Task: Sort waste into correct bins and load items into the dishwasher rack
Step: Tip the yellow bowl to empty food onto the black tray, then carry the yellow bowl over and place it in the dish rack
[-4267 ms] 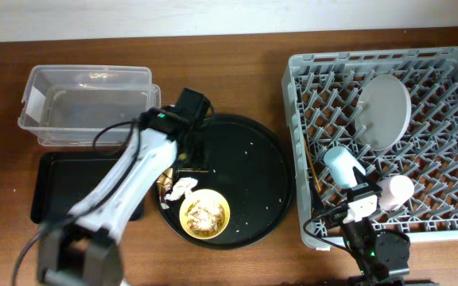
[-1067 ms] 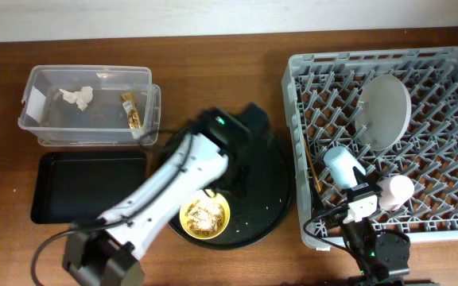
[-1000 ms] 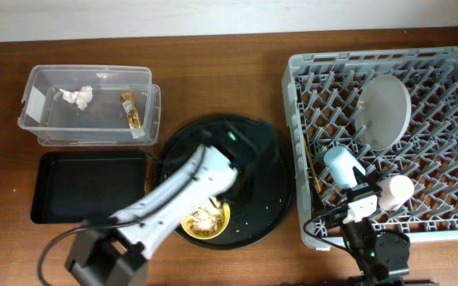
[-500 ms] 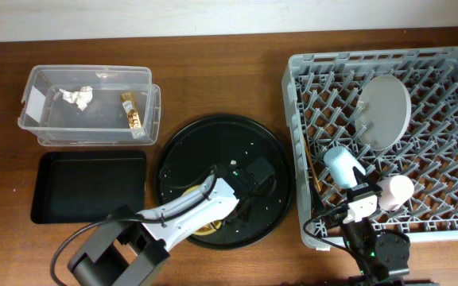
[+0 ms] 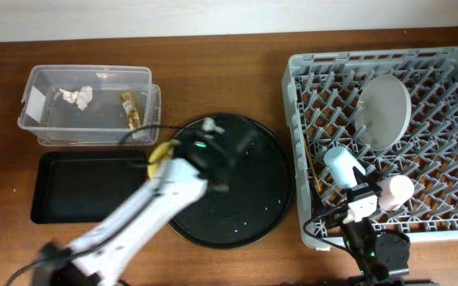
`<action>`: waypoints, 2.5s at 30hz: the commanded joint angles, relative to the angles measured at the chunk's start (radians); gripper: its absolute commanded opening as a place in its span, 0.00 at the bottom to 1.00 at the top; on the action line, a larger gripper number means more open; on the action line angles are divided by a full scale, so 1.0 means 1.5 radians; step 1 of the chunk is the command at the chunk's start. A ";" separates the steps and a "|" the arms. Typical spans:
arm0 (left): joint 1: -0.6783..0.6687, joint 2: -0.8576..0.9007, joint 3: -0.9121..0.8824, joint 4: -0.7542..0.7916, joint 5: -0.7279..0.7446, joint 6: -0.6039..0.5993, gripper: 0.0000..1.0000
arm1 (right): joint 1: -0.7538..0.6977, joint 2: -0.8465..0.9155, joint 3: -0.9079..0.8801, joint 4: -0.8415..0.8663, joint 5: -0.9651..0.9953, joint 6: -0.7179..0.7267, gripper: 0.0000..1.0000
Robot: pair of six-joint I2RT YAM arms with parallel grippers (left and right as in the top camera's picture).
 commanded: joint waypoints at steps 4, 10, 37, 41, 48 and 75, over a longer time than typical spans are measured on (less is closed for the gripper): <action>0.386 -0.050 0.011 0.019 0.366 0.217 0.00 | -0.005 -0.004 -0.005 -0.001 -0.003 -0.003 0.98; 0.664 -0.001 -0.004 0.024 0.676 0.366 0.00 | -0.005 -0.004 -0.005 -0.001 -0.003 -0.003 0.98; 1.044 0.050 -0.360 0.216 1.259 0.649 0.00 | -0.005 -0.004 -0.005 -0.001 -0.003 -0.003 0.98; 0.940 0.049 -0.359 0.209 1.245 0.649 0.00 | -0.005 -0.004 -0.005 -0.001 -0.004 -0.003 0.98; 0.929 0.048 -0.354 0.234 1.224 0.650 0.00 | -0.005 -0.004 -0.005 -0.001 -0.004 -0.003 0.98; 0.157 0.086 -0.206 1.244 0.663 -0.386 0.13 | -0.005 -0.004 -0.005 -0.001 -0.003 -0.003 0.98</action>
